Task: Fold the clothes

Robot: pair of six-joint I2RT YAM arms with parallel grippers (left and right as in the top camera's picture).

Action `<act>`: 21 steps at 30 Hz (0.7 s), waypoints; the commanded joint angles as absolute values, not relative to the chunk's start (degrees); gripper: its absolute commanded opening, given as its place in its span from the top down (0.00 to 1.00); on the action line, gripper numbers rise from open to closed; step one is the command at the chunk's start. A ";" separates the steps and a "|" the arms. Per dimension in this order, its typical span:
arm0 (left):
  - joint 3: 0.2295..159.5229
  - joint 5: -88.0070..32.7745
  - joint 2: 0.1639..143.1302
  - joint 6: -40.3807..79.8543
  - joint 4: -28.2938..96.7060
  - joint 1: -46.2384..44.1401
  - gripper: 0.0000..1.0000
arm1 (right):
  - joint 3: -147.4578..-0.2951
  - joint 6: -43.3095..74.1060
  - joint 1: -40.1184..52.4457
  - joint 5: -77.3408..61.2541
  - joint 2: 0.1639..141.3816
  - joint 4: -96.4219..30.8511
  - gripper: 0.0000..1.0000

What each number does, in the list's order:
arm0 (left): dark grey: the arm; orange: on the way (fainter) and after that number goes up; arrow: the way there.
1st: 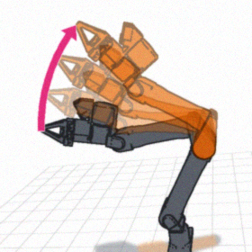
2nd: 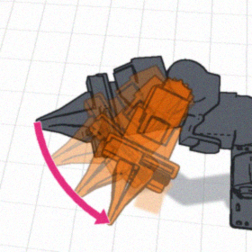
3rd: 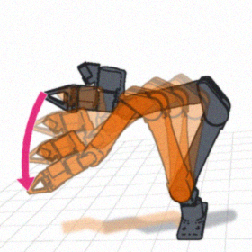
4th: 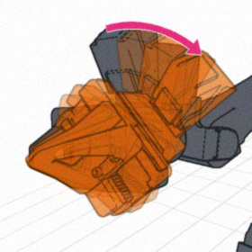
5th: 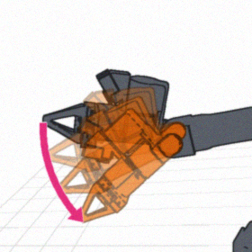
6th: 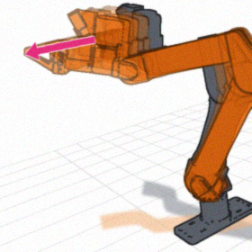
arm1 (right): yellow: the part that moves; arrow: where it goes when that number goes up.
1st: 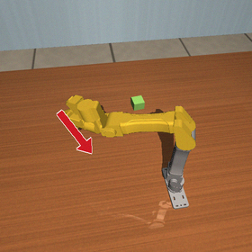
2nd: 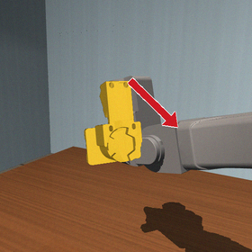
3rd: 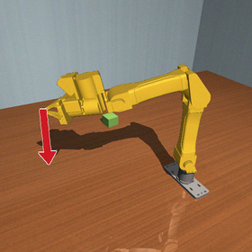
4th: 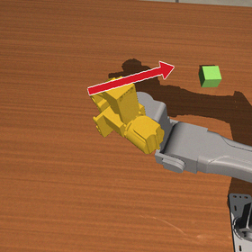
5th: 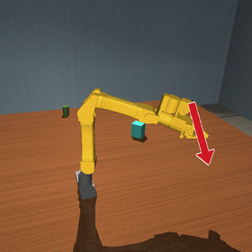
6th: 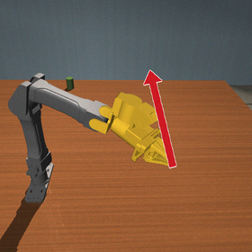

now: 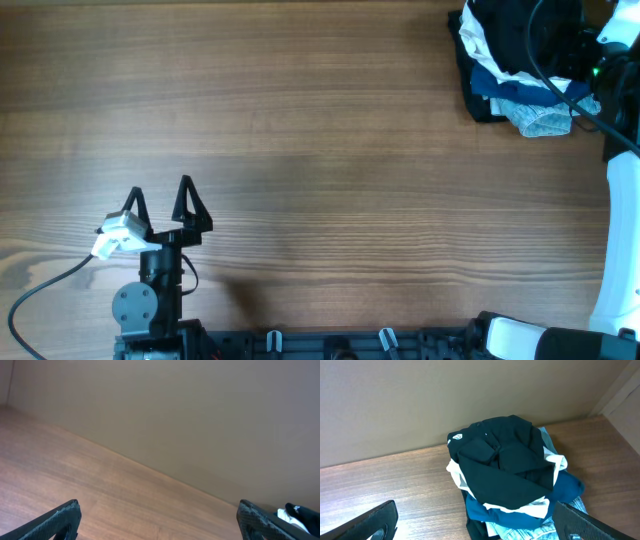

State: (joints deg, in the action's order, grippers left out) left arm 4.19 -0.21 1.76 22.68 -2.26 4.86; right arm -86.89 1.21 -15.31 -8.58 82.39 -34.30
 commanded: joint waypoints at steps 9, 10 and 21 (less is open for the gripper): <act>0.36 -1.41 0.16 22.98 -4.45 4.60 0.00 | -86.89 1.67 -15.38 -9.28 82.17 -34.17 0.00; 0.36 -1.50 0.16 22.98 -4.21 4.60 0.00 | -86.89 1.67 -15.38 -9.28 82.17 -34.17 0.00; 0.36 -2.52 0.16 22.81 4.34 4.16 0.00 | -86.89 1.67 -15.38 -9.28 82.17 -34.17 0.00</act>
State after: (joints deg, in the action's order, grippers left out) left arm 0.67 -1.54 0.82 22.68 4.25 4.84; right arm -86.89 1.23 -15.31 -8.58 82.39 -34.30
